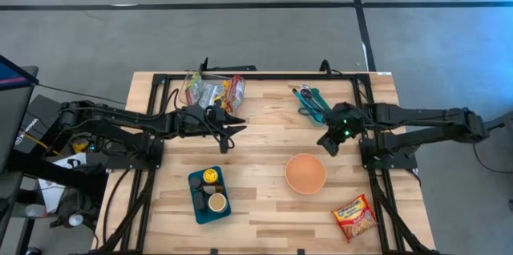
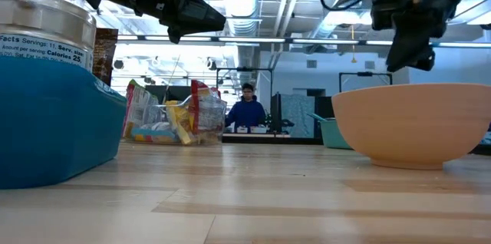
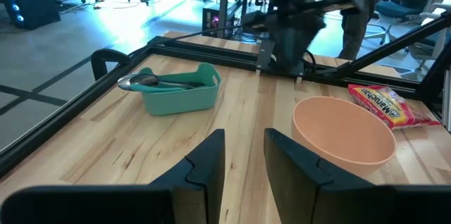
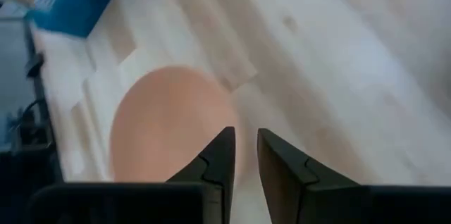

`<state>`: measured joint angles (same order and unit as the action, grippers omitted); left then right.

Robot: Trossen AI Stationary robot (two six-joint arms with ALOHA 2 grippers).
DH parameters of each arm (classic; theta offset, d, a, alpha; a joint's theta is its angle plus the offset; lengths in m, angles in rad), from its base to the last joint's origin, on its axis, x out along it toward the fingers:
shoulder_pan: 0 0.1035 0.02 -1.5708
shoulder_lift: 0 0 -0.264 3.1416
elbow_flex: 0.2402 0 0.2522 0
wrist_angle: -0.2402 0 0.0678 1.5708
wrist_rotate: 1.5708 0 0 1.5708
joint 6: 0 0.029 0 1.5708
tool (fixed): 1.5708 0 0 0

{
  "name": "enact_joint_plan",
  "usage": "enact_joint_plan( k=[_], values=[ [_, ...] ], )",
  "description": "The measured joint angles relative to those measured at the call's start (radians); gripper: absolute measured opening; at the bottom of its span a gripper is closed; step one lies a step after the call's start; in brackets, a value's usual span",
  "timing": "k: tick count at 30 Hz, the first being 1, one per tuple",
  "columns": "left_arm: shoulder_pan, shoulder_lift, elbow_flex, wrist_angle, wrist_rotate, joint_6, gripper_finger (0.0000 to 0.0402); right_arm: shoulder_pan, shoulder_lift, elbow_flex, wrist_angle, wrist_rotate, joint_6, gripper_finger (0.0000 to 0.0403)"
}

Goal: Pick & Place Food Item
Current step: Put the red noodle pack into the transparent bin

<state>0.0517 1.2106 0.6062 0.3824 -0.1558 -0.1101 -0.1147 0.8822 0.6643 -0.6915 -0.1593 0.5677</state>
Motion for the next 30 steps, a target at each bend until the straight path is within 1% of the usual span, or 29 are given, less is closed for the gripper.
enact_joint_plan(
  k=[5,8,11,20,25,30],
  values=[
    [0.000,0.000,0.000,0.000,0.000,0.000,0.0094,0.143,0.007,0.000,0.036,0.000,0.050,0.0056],
    [0.000,0.000,0.000,0.000,0.000,0.000,0.0094,0.232,0.007,0.000,0.041,0.000,0.109,0.0056],
    [0.000,0.000,0.000,0.000,0.000,0.000,0.0094,0.317,0.007,0.000,0.041,0.001,0.208,0.0056],
    [0.000,0.000,0.000,0.000,0.000,0.000,0.0094,0.560,0.007,0.000,0.041,0.002,0.567,0.0056],
    [0.000,0.000,0.000,0.000,0.000,0.000,0.0094,0.666,0.021,0.000,0.041,0.012,0.759,0.0056],
    [0.000,0.000,0.000,0.000,0.000,0.000,0.0094,0.745,0.081,0.000,0.043,0.015,0.876,0.0056]
  ],
)
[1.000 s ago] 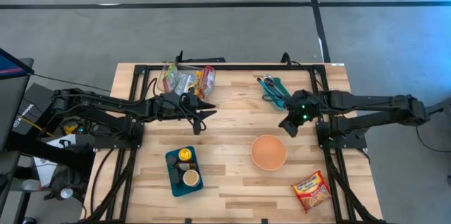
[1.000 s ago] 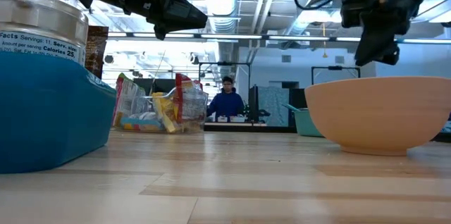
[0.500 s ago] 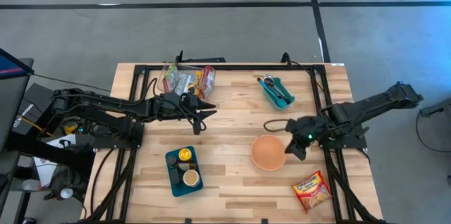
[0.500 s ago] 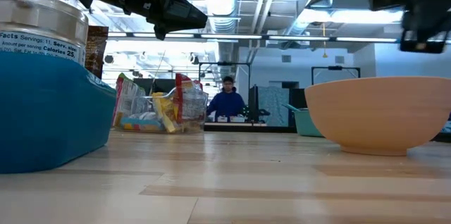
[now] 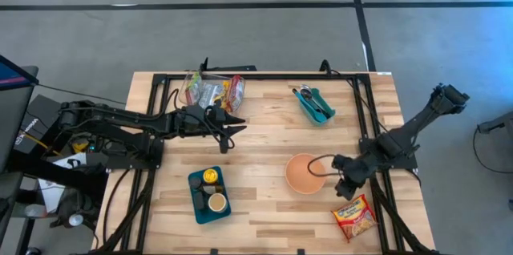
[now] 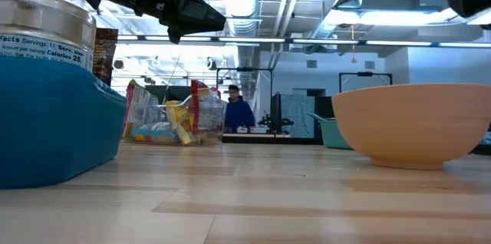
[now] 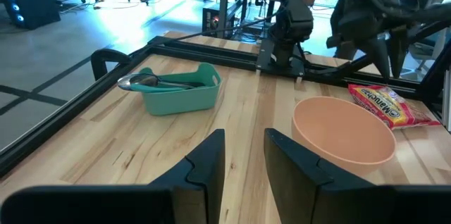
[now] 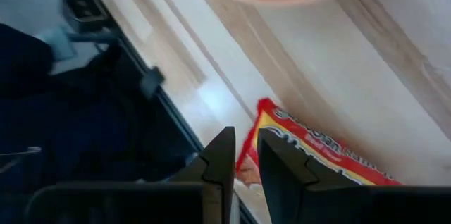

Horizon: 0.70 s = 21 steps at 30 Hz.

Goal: Pick & Place Food Item
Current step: Put the red noodle pack into the transparent bin

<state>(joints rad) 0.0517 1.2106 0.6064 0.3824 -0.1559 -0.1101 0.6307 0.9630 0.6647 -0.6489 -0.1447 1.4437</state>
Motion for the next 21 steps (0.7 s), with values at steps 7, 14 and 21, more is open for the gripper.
enact_joint_plan(
  k=[7,14,21],
  values=[
    [0.000,0.000,0.000,0.000,0.000,0.000,0.0094,0.056,0.118,0.000,0.010,-0.009,0.004,0.0056],
    [0.000,0.000,0.000,0.000,0.000,0.000,0.0094,0.081,0.239,0.000,0.083,-0.114,-0.036,0.0056],
    [0.000,0.000,0.000,0.000,0.000,0.000,0.0094,0.083,0.367,0.000,0.259,-0.249,-0.434,0.0056]
  ],
)
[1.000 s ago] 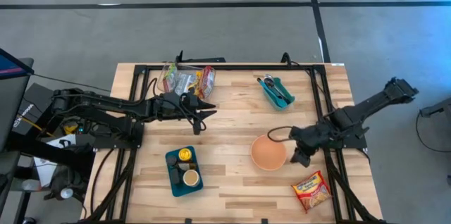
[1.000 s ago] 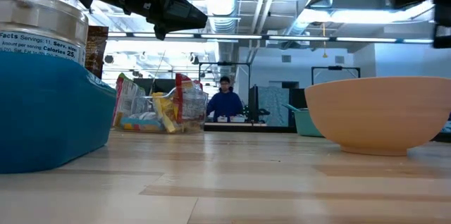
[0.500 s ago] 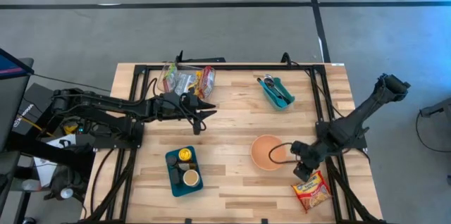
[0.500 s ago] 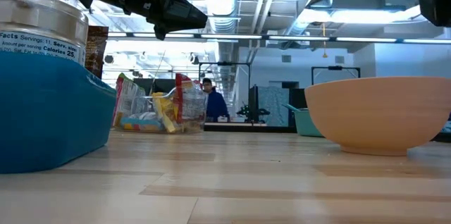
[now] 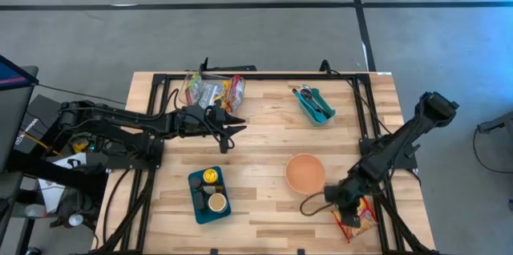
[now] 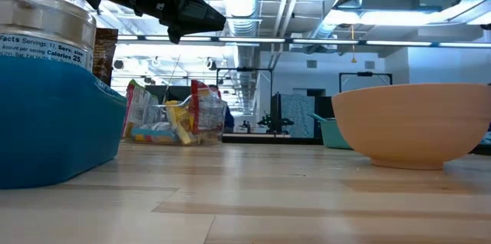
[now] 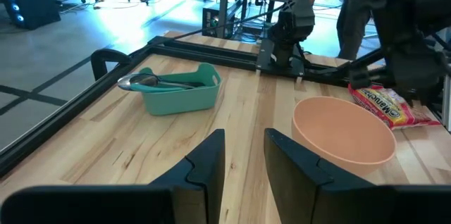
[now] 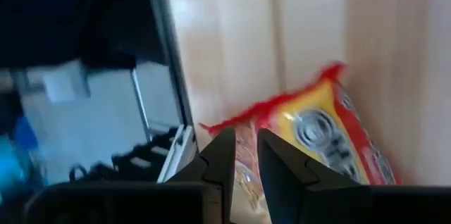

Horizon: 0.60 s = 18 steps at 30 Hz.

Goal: Pick & Place Food Item
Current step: Put the red noodle pack into the transparent bin

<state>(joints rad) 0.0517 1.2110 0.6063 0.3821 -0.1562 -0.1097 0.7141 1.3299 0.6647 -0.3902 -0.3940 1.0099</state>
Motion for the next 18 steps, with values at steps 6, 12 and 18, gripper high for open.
enact_joint_plan(
  k=[6,12,18],
  values=[
    [0.000,0.000,0.000,0.001,0.000,0.000,0.0094,-0.070,0.044,0.000,0.047,-0.033,-0.102,0.0056],
    [0.000,0.000,0.000,0.026,0.000,0.000,0.0094,-0.124,0.076,0.000,0.028,-0.035,-0.236,0.0056],
    [0.000,0.000,0.000,0.026,0.000,0.000,0.0094,-0.152,0.116,0.000,0.028,-0.088,-0.372,0.0056]
  ],
)
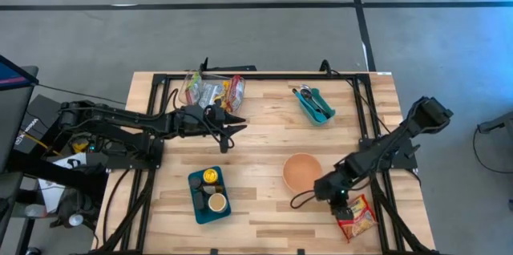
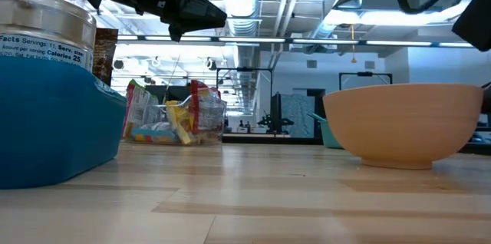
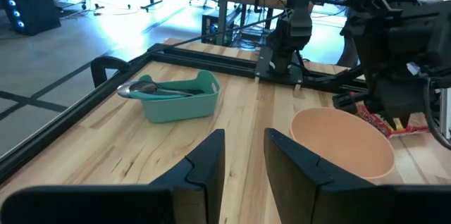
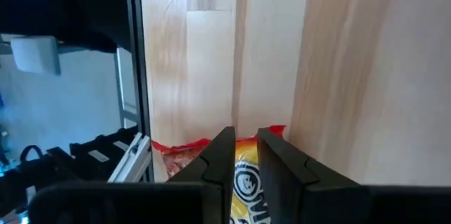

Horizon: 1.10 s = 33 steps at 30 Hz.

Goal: Pick & Place Food Item
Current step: Put the red noodle pack into the transparent bin

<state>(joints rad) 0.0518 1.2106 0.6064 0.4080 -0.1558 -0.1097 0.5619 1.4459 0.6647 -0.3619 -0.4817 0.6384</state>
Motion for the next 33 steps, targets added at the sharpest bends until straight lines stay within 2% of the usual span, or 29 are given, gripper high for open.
enact_joint_plan(
  k=[9,15,21,26,28,33],
  values=[
    [0.000,0.000,0.000,0.000,0.000,0.000,0.0094,-0.007,0.010,0.000,0.000,-0.014,0.026,0.0056],
    [0.000,0.000,0.000,0.000,0.000,0.000,0.0094,-0.019,0.009,0.000,0.008,0.038,0.096,0.0056],
    [0.000,0.000,0.000,0.000,0.000,0.000,0.0094,-0.031,0.007,0.000,0.007,0.030,0.330,0.0056],
    [0.000,0.000,0.000,0.000,0.000,0.000,0.0094,-0.043,0.006,0.000,0.006,-0.024,0.475,0.0056],
    [0.000,0.000,0.000,0.000,0.000,0.000,0.0094,-0.040,0.006,0.000,0.005,-0.026,0.442,0.0056],
    [0.000,0.000,0.000,0.000,0.000,0.000,0.0094,-0.032,0.006,0.000,0.006,-0.027,0.125,0.0056]
  ],
)
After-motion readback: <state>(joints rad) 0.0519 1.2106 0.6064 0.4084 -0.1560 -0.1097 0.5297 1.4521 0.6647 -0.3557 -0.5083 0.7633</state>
